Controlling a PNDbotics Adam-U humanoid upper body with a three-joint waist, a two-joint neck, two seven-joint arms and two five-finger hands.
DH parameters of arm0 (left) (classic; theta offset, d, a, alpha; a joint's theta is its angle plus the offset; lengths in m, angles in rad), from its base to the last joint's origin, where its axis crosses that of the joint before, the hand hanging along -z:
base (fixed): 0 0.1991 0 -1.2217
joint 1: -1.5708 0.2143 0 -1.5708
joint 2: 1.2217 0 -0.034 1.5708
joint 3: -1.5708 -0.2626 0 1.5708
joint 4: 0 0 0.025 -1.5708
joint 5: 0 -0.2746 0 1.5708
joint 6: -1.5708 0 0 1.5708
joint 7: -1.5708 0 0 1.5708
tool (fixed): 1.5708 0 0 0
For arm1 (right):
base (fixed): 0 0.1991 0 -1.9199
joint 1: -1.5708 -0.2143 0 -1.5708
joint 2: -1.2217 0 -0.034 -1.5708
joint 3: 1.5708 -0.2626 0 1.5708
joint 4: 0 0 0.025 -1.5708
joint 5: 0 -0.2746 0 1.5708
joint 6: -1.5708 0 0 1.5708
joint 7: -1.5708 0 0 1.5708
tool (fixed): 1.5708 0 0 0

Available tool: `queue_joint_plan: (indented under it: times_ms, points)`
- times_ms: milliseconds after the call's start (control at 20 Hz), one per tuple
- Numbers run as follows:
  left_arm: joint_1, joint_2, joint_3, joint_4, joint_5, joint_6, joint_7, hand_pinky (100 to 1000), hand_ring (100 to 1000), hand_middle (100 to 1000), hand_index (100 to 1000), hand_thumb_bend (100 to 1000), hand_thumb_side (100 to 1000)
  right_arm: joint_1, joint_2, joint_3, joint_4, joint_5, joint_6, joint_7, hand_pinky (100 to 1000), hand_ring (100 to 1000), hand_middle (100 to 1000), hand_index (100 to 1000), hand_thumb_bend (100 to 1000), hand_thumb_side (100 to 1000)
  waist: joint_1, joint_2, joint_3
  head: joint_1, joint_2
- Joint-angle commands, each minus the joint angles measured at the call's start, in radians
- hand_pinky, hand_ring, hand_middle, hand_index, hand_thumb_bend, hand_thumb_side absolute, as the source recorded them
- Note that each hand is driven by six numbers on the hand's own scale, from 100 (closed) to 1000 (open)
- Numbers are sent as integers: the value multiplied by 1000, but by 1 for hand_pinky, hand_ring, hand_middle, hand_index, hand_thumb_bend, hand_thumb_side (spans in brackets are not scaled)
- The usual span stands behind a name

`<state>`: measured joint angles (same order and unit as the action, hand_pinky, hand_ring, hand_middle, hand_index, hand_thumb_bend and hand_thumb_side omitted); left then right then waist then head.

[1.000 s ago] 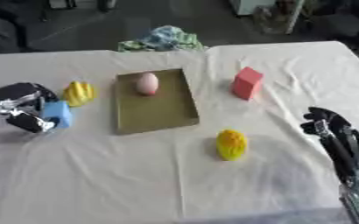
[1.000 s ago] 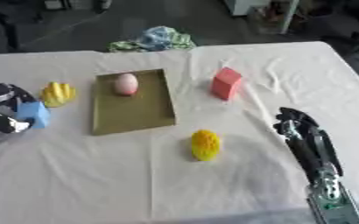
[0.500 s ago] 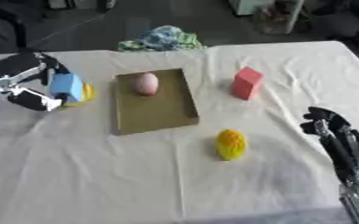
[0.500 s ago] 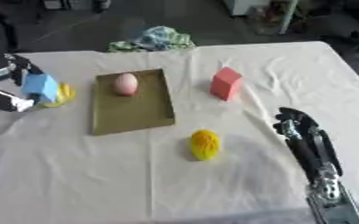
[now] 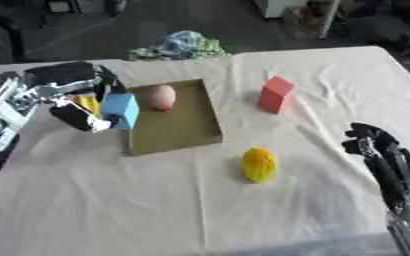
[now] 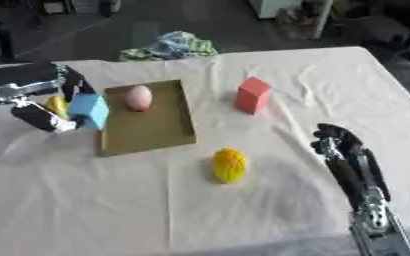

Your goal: Pick up objects on the table and place them in the box.

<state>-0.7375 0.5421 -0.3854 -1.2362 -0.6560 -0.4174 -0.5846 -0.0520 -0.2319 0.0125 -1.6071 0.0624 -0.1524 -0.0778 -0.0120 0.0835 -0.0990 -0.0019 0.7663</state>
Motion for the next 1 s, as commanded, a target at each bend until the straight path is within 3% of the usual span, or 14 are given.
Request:
queue_joint_plan:
  times_ms: [50,100,150,400,650,1000]
  points:
    - [-4,0,-22,4,1,-17,-35,657,562,586,749,116,445,-6,-8,-4,-9,-4,-3,2,686,655,663,779,100,685,-7,-28,-1,-4,4]
    - [0,-3,-29,6,0,-22,-40,663,569,594,756,287,374,-6,-8,-3,-9,-4,-3,2,687,655,663,779,100,670,-7,-28,-1,-5,4]
    - [5,-4,-36,8,0,-28,-46,670,579,606,769,126,464,-7,-7,-3,-9,-4,-3,3,687,654,663,779,100,686,-7,-27,-1,-6,4]
    - [21,-1,-50,6,-11,-34,-46,685,600,634,809,142,473,-6,-7,-3,-8,-5,-3,3,687,654,663,779,100,686,-8,-27,2,-10,4]
    - [19,-3,-34,-4,-60,10,77,683,597,634,809,138,411,-6,-6,-3,-6,-5,-3,4,687,654,663,779,100,687,-10,-27,5,-12,4]
    - [6,-29,-16,9,-126,73,206,681,593,631,813,147,396,-8,-4,0,-5,-5,-3,6,687,654,662,779,100,689,-11,-28,4,-15,4]
